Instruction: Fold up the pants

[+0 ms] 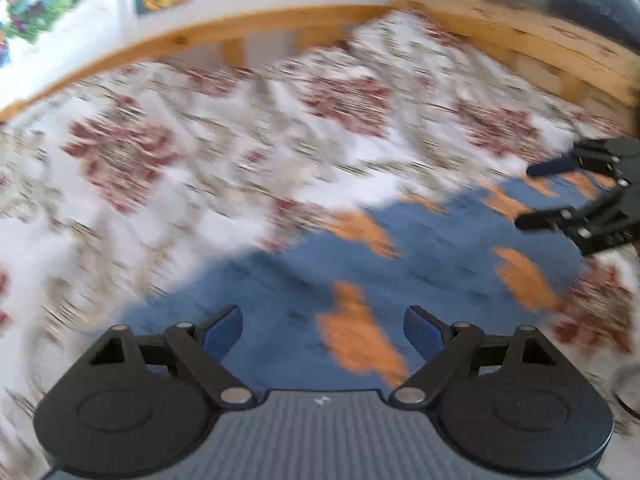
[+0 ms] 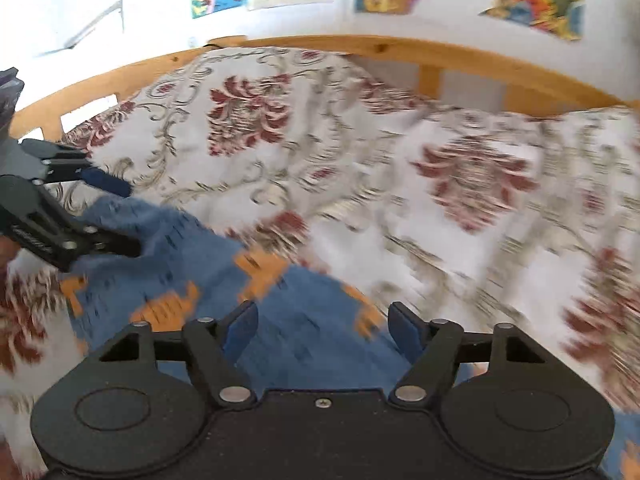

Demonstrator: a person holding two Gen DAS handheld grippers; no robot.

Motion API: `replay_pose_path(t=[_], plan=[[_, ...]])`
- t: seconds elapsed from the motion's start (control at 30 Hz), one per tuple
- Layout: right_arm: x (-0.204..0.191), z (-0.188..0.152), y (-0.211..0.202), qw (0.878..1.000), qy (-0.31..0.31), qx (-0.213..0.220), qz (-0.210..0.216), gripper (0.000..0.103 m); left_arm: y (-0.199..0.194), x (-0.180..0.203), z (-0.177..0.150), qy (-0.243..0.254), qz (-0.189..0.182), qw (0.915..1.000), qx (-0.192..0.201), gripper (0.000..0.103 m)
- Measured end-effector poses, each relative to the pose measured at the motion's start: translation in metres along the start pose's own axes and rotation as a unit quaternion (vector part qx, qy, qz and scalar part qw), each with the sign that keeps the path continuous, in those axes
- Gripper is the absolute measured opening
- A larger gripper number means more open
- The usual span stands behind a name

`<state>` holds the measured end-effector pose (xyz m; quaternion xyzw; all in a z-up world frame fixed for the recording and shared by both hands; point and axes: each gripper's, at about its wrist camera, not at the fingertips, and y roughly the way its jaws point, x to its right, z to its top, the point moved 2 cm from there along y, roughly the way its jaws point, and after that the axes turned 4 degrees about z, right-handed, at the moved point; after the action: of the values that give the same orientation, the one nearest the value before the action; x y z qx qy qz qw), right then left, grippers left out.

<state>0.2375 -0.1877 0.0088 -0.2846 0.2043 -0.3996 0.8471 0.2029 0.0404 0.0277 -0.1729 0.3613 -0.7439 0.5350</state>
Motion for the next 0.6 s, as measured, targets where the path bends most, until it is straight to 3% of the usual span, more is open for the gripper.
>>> replay_pose_path(t=[0.13, 0.27, 0.33, 0.47, 0.6], plan=[[0.01, 0.008, 0.034, 0.999, -0.006, -0.026, 0.027, 0.071, 0.021, -0.032, 0.022, -0.001, 0.031, 0.9995, 0.009, 0.091], [0.016, -0.012, 0.05, 0.998, -0.024, -0.061, 0.017, 0.073, 0.05, -0.044, 0.043, 0.012, 0.007, 0.9999, 0.008, 0.091], [0.015, -0.026, 0.049, 0.997, -0.038, -0.062, 0.007, 0.079, 0.065, -0.043, 0.048, 0.027, -0.012, 0.9996, -0.004, 0.091], [0.008, -0.042, 0.036, 0.996, -0.073, -0.057, 0.011, 0.08, 0.096, -0.031, 0.039, 0.088, -0.022, 0.9946, -0.05, 0.091], [0.02, -0.025, 0.024, 0.996, -0.058, -0.043, 0.049, 0.08, 0.1, -0.027, 0.015, 0.122, -0.016, 0.9902, -0.066, 0.092]])
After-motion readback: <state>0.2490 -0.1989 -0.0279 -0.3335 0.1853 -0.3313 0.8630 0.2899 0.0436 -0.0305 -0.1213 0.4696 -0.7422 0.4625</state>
